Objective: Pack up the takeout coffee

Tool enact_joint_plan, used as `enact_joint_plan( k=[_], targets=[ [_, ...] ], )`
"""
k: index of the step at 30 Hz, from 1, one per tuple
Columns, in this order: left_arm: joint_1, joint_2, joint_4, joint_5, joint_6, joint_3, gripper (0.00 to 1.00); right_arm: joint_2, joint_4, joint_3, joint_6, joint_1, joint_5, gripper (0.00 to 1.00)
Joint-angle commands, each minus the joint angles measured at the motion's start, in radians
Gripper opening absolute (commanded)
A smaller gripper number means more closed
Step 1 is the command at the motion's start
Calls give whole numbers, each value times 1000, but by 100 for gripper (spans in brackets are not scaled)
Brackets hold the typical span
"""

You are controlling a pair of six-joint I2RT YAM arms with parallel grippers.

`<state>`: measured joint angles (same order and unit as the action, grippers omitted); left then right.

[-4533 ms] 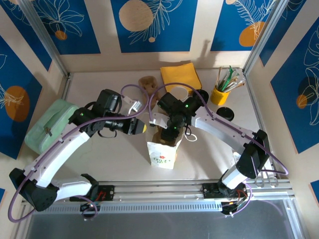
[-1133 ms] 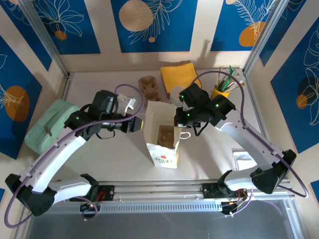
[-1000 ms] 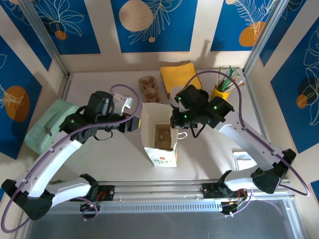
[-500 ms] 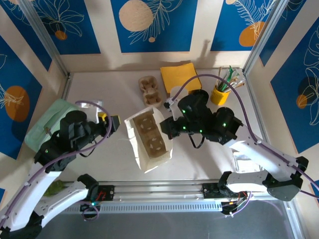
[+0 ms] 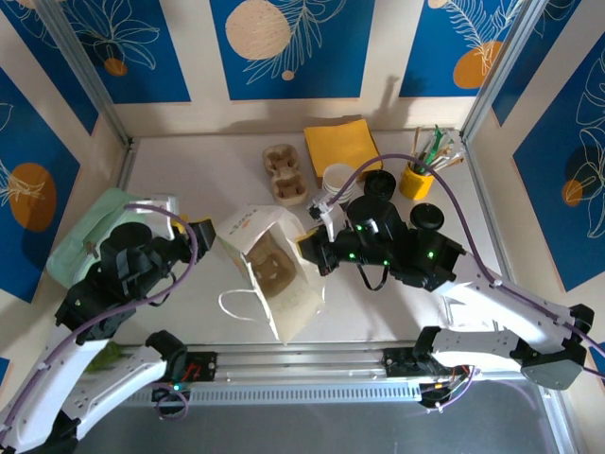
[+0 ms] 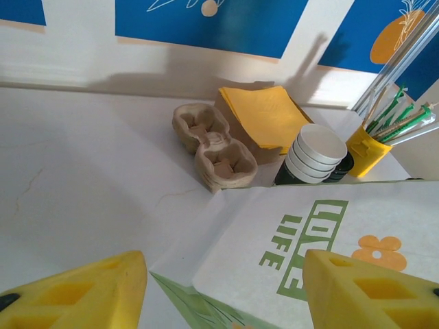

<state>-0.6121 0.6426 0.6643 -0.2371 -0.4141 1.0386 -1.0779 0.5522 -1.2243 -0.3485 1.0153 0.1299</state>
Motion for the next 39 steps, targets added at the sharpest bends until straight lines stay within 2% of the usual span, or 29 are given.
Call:
enact_joint_plan(
  k=[1, 11, 17, 22, 28, 39],
  targets=[
    [-5, 5, -25, 12, 6, 0, 62, -39, -4, -45, -78, 11, 6, 0],
    [-5, 34, -14, 41, 2, 12, 63, -271, 249, -319, -355, -1, 23, 0],
    [-6, 33, -15, 45, -4, 12, 63, -333, 305, -387, -421, -62, -4, 0],
    [-5, 24, -2, 32, -4, 15, 63, -364, 307, -392, -442, -157, -124, 0],
    [-6, 22, 54, -15, 7, 38, 64, -378, 317, -383, -431, -239, -189, 0],
    [-6, 27, 58, -7, 1, 38, 64, -415, 315, -357, -398, -417, -327, 0]
  ],
)
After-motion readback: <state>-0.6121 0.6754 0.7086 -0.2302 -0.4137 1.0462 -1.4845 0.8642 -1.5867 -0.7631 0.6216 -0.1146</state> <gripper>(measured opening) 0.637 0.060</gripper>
